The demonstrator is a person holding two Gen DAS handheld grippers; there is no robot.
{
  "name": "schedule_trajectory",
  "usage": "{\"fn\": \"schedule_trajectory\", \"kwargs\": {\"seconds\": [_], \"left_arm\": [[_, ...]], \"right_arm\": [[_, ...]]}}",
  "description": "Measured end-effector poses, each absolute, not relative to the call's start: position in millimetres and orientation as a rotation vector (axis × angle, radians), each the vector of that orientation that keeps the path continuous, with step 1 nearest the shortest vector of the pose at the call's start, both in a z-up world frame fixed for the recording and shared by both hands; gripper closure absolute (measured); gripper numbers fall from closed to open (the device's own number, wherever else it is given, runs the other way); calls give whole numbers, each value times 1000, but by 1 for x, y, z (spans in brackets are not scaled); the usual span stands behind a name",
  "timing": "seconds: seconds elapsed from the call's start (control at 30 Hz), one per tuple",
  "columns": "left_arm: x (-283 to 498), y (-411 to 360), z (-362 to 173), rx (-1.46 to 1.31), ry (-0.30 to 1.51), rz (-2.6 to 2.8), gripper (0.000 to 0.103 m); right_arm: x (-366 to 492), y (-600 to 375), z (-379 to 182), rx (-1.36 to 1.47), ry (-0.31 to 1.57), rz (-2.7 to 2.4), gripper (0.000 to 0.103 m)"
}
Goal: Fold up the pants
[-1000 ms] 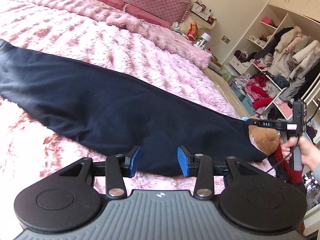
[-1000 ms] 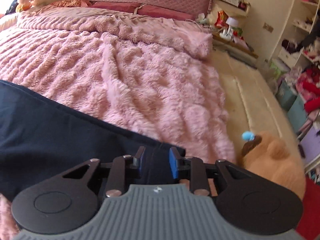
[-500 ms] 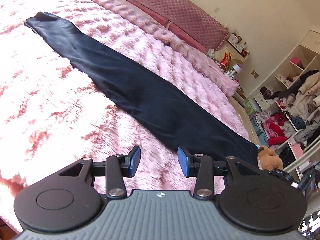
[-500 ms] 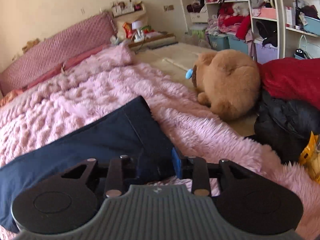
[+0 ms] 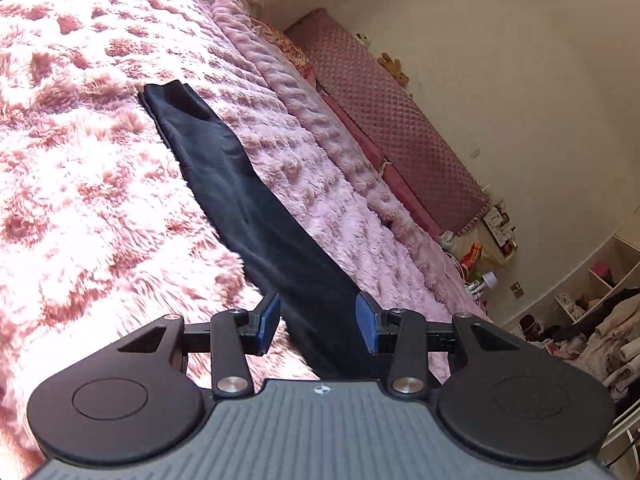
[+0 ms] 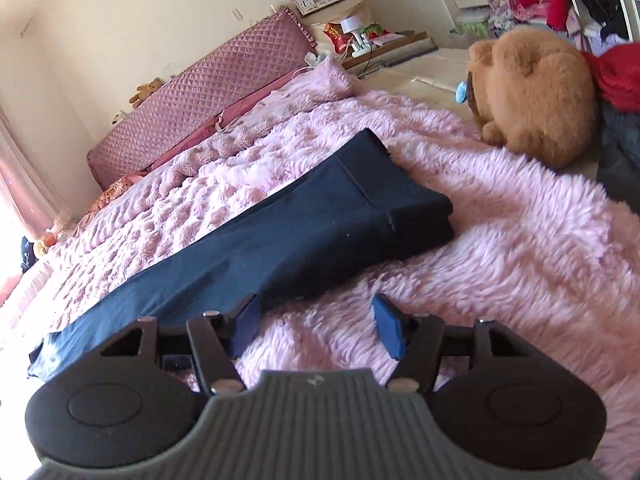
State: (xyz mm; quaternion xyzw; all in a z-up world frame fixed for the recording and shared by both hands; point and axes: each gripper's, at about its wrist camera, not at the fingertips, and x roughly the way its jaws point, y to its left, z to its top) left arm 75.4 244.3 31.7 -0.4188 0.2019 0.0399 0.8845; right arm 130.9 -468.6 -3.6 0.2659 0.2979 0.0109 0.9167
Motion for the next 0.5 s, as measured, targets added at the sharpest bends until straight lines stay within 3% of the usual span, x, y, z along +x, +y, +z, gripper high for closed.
{"fn": "schedule_trajectory", "kwargs": {"seconds": [0.33, 0.5], "left_arm": [[145, 393, -18, -1151, 264, 161, 57], [198, 442, -34, -1108, 332, 271, 57]], "right_arm": [[140, -455, -27, 510, 585, 11, 32], [152, -438, -31, 380, 584, 14, 23]]}}
